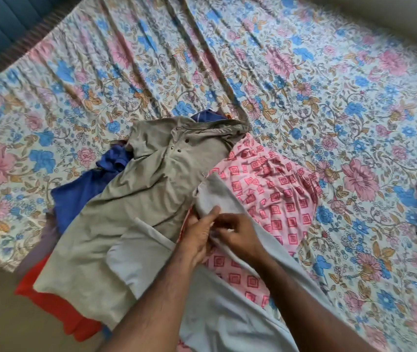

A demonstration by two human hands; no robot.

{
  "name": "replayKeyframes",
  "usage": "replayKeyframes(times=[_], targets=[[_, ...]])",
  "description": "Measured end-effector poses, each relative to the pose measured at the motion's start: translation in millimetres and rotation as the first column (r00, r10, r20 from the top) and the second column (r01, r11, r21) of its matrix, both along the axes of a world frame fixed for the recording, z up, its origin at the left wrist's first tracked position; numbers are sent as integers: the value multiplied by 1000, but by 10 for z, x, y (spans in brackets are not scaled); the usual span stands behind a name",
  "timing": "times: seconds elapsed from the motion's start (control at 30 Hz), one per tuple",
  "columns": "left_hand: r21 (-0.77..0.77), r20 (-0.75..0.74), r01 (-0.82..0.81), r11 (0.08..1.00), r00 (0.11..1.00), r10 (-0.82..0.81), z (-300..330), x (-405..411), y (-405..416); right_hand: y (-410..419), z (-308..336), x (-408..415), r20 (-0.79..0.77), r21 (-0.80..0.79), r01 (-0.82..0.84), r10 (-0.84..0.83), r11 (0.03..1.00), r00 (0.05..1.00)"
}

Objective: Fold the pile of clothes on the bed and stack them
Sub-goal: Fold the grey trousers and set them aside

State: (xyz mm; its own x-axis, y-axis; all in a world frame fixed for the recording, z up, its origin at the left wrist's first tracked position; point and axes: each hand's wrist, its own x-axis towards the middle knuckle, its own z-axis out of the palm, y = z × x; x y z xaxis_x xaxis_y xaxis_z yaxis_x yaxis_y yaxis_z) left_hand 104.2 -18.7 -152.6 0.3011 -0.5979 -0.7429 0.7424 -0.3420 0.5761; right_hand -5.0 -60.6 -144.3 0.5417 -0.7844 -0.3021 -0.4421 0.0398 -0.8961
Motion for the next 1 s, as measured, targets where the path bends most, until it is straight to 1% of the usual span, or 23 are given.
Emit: replayKeyframes(times=[0.03, 0.1, 0.13, 0.17, 0.2, 0.27, 0.3, 0.37, 0.4, 0.43, 0.5, 0.53, 0.57, 0.63, 0.67, 0.7, 0.73, 0.77, 0.8, 0.83, 0.87, 0.93, 1.0], targets=[[7, 33, -40, 999, 999, 40, -24, 38, 23, -45, -25, -20, -30, -59, 87, -88, 994, 996], [6, 118, -50, 999, 992, 49, -66, 135, 68, -167, -86, -19, -88, -178, 230, -248, 957, 965], [-4, 147, -49, 999, 988, 49, -80, 173, 84, -246, -80, 7, -92, -217, 256, -281, 942, 955], [-15, 159, -51, 999, 986, 53, -69, 201, 105, -319, -79, 46, -100, -220, 251, -278, 943, 955], [-19, 142, -64, 998, 988, 66, -45, 226, 117, -401, -41, 93, -113, -165, 233, -253, 958, 961], [-47, 88, -97, 994, 991, 101, 35, 257, 143, -543, 45, 182, -160, 63, 154, -142, 986, 977], [-60, 86, -99, 993, 991, 104, 79, 260, 165, -582, 95, 214, -184, 165, 76, -45, 983, 982], [-52, 104, -92, 994, 990, 97, 188, 255, 243, -578, 174, 270, -199, 310, -115, 183, 944, 963], [-47, 115, -87, 995, 989, 92, 235, 254, 292, -546, 206, 289, -159, 362, -173, 243, 916, 957], [-43, 124, -94, 995, 987, 99, 297, 258, 371, -502, 229, 313, -91, 409, -207, 265, 889, 960], [-45, 139, -125, 991, 982, 130, 413, 288, 573, -426, 231, 356, 134, 527, -223, 178, 820, 975], [-49, 155, -137, 989, 978, 143, 459, 302, 692, -396, 246, 379, 242, 570, -243, 122, 785, 963], [-49, 178, -150, 988, 971, 156, 502, 318, 825, -365, 253, 410, 313, 592, -274, 96, 758, 945], [-45, 228, -216, 975, 948, 220, 503, 385, 1144, -233, 303, 570, 374, 587, -334, 119, 737, 920], [-42, 263, -266, 963, 927, 267, 468, 446, 1327, -128, 307, 687, 362, 555, -360, 172, 750, 916], [-33, 312, -303, 952, 902, 298, 412, 524, 1436, -46, 308, 802, 325, 494, -370, 228, 787, 918], [-10, 373, -344, 939, 870, 323, 331, 622, 1539, 55, 286, 946, 245, 400, -372, 293, 838, 924], [34, 442, -389, 921, 832, 335, 232, 732, 1648, 167, 222, 1104, 119, 271, -374, 355, 887, 927], [97, 511, -412, 906, 802, 310, 126, 852, 1717, 257, 137, 1253, -32, 134, -376, 383, 917, 923], [166, 572, -411, 896, 781, 252, 35, 962, 1772, 349, 50, 1386, -172, 20, -383, 381, 923, 909], [227, 614, -388, 893, 769, 178, -51, 1053, 1790, 410, -23, 1478, -283, -57, -392, 362, 918, 888], [307, 655, -349, 886, 753, 70, -174, 1175, 1785, 474, -166, 1585, -395, -89, -406, 342, 909, 853], [345, 654, -338, 876, 756, 34, -248, 1234, 1765, 494, -235, 1618, -430, -103, -408, 329, 907, 841]])
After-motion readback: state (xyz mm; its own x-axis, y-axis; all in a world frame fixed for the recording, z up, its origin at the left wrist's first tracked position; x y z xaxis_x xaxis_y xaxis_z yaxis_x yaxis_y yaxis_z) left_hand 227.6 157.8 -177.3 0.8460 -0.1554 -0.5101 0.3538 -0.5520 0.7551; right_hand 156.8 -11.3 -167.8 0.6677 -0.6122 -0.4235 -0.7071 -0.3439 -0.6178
